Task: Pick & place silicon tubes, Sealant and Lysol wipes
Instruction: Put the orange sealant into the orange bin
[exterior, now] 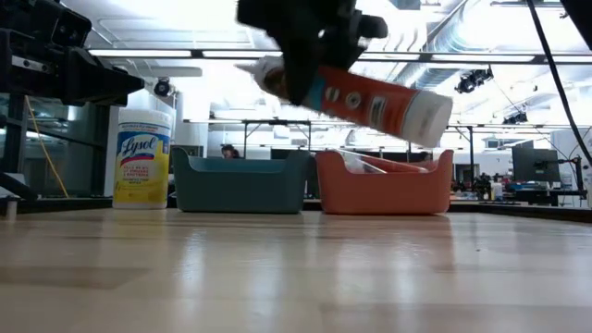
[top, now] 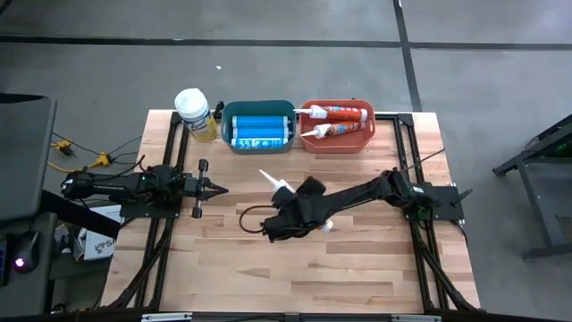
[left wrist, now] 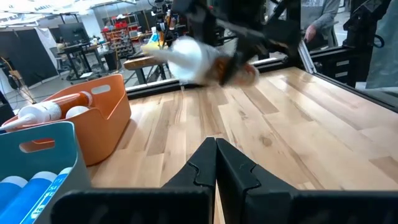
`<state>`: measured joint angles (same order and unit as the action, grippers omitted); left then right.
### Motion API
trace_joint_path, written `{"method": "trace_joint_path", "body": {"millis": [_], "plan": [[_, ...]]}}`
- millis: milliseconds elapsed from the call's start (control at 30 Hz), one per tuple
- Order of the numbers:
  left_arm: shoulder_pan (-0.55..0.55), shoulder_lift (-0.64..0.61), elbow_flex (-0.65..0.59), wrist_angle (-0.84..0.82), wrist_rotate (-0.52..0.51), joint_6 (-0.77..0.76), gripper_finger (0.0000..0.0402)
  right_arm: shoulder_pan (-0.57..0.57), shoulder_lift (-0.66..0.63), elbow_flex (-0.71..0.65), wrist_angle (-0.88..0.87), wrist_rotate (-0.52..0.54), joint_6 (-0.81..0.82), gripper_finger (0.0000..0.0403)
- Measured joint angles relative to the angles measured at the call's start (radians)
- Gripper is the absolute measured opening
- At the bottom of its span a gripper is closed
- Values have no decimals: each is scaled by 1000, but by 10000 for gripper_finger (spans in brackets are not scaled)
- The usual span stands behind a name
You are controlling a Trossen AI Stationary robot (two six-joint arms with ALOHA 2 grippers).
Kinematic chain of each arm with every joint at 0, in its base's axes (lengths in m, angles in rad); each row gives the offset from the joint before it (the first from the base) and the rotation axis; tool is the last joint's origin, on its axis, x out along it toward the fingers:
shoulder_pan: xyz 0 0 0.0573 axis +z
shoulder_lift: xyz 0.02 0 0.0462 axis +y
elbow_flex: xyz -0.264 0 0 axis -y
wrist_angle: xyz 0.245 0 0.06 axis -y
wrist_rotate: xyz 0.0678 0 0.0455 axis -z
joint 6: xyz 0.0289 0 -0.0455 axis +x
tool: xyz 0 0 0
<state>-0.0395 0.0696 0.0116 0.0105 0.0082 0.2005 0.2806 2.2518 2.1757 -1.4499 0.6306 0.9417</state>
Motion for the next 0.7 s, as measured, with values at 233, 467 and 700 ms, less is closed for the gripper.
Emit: {"method": "trace_joint_path", "body": {"millis": [233,467,700], "plan": [[0,0,0,0,0,0,0,-25,-52,0,-101,49,-3,205],[0,0,0,0,0,0,0,-61,-80,1,-120,78,-64,203],[0,0,0,0,0,0,0,-72,-81,1,-101,94,-91,203]]}}
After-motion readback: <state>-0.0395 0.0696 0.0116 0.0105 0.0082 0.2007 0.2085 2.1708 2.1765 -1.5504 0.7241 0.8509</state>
